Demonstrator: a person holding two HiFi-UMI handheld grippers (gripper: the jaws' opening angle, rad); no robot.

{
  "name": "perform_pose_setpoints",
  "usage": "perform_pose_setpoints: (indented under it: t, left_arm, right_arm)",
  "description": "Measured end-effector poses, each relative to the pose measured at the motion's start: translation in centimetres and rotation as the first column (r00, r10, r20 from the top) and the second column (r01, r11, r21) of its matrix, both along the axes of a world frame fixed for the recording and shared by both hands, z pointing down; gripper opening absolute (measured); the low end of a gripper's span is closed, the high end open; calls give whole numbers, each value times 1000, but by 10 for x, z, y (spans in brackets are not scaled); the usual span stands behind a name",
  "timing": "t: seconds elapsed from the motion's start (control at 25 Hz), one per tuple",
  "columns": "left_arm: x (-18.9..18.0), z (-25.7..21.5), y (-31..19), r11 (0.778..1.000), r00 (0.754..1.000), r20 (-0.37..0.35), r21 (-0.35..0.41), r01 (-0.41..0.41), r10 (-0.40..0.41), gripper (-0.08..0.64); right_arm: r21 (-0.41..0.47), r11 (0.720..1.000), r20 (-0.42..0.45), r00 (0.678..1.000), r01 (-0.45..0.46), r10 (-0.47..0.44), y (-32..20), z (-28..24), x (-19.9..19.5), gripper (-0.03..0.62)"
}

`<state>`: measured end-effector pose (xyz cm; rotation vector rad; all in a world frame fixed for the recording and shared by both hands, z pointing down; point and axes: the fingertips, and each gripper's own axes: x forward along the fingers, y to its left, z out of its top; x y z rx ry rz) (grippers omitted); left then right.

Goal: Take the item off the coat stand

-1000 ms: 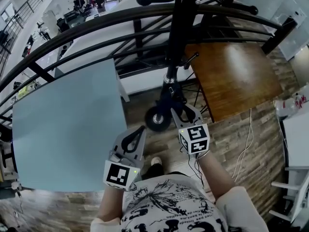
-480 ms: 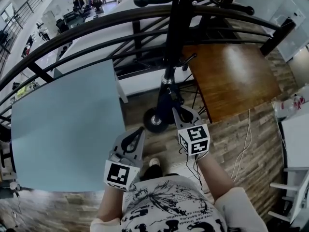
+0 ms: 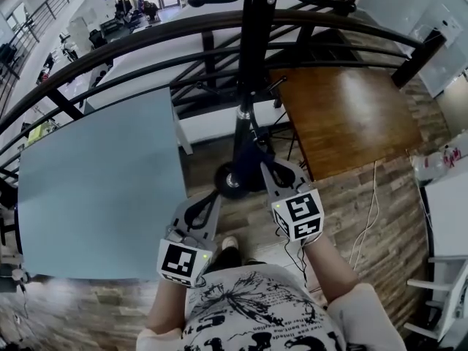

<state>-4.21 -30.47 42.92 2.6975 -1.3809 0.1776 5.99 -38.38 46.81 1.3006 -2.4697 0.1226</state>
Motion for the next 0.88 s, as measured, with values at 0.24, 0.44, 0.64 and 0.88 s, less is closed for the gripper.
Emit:
perform_pose_setpoints:
  t: [0.24, 0.44, 0.64, 0.88]
  left_arm:
    - [14, -13, 27, 1000, 1000, -11, 27, 15, -14, 5]
    - [25, -30, 54, 999, 999, -17, 36, 40, -40, 5]
    - [37, -42, 83, 995, 997, -16, 74, 74, -73, 5]
    - [53, -45, 111, 990, 994, -25, 91, 109, -107, 5]
  right_arm:
    - [29, 999, -3, 1000, 12, -12, 36, -21, 18, 8]
    - [38, 999, 23, 1000, 13, -14, 74, -37, 39, 8]
    - [26, 1000, 48, 999, 8, -10, 115, -39, 62, 8]
    - [2, 1000, 74, 997, -18, 18, 162, -27, 93, 8]
